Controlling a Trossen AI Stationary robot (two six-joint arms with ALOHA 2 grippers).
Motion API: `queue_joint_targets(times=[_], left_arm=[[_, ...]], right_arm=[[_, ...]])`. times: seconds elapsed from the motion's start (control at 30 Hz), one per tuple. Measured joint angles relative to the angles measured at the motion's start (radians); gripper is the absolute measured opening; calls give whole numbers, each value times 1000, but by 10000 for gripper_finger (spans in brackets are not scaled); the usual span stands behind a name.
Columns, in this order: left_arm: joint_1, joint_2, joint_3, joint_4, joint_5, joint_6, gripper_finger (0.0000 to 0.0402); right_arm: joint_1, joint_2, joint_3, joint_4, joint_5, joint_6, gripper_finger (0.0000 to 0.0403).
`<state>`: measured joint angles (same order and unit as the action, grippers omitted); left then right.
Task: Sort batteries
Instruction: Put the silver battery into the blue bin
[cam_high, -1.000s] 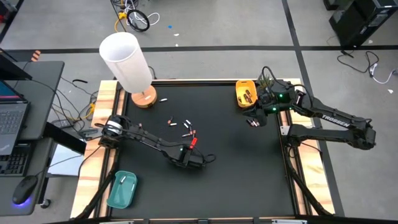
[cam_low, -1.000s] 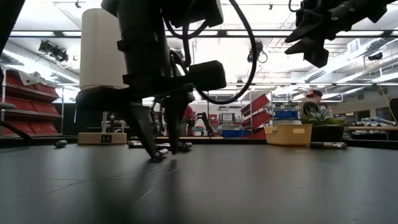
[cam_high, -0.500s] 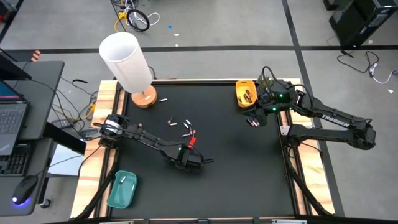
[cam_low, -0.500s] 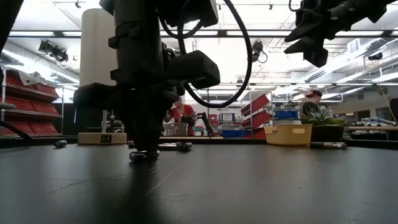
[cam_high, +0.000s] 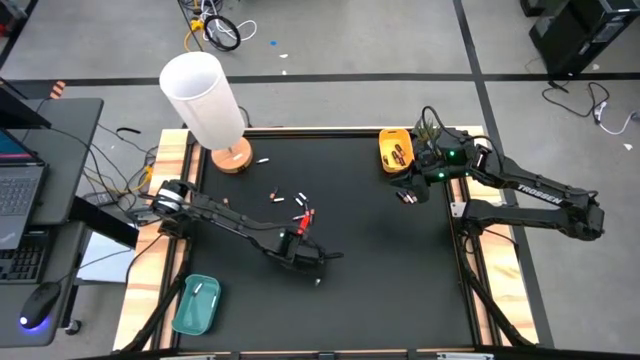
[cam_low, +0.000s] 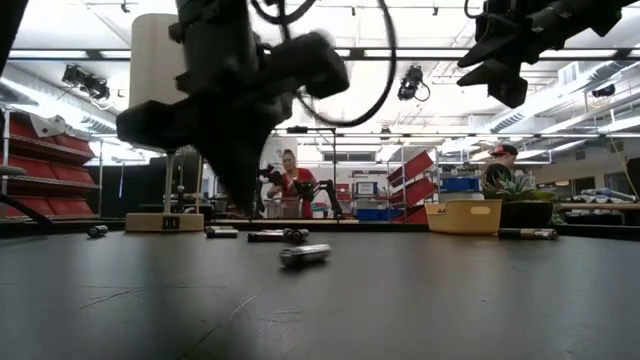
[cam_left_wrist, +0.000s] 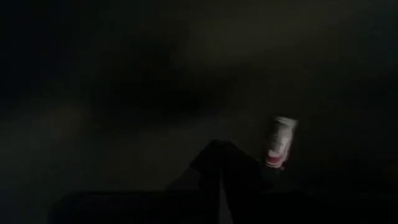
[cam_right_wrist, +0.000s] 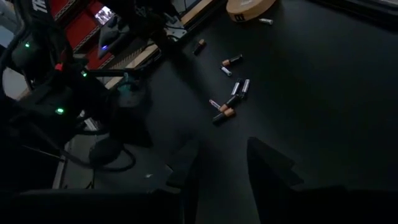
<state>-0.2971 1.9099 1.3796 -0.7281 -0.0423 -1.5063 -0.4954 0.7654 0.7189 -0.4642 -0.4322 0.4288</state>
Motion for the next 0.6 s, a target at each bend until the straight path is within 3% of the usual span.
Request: queue_joint_targets(times=[0.07, 0.13, 0.2, 0.23, 0.4, 0.5, 0.6], left_arm=[[1, 0, 1, 157, 51, 26, 62], [0, -1, 4, 265, 92, 52, 95], [-5, -1, 17, 260, 97, 65, 119], [-6, -4, 27, 241, 94, 84, 126], [-9, -15, 100, 322, 190, 282, 133], [-9, 28, 163, 380, 245, 392, 132], [-6, 97, 245, 398, 324, 535, 132]], right_arm=[[1, 0, 0, -10, -74, 20, 116], [37, -7, 0, -49, -264, 1, 117], [125, -40, 0, -151, -438, -53, 115], [175, -62, 0, -213, -457, -84, 113], [436, -67, -1, -499, -143, -245, 86], [506, -34, -2, -471, -18, -215, 73], [558, 6, -20, -324, 5, -86, 65]])
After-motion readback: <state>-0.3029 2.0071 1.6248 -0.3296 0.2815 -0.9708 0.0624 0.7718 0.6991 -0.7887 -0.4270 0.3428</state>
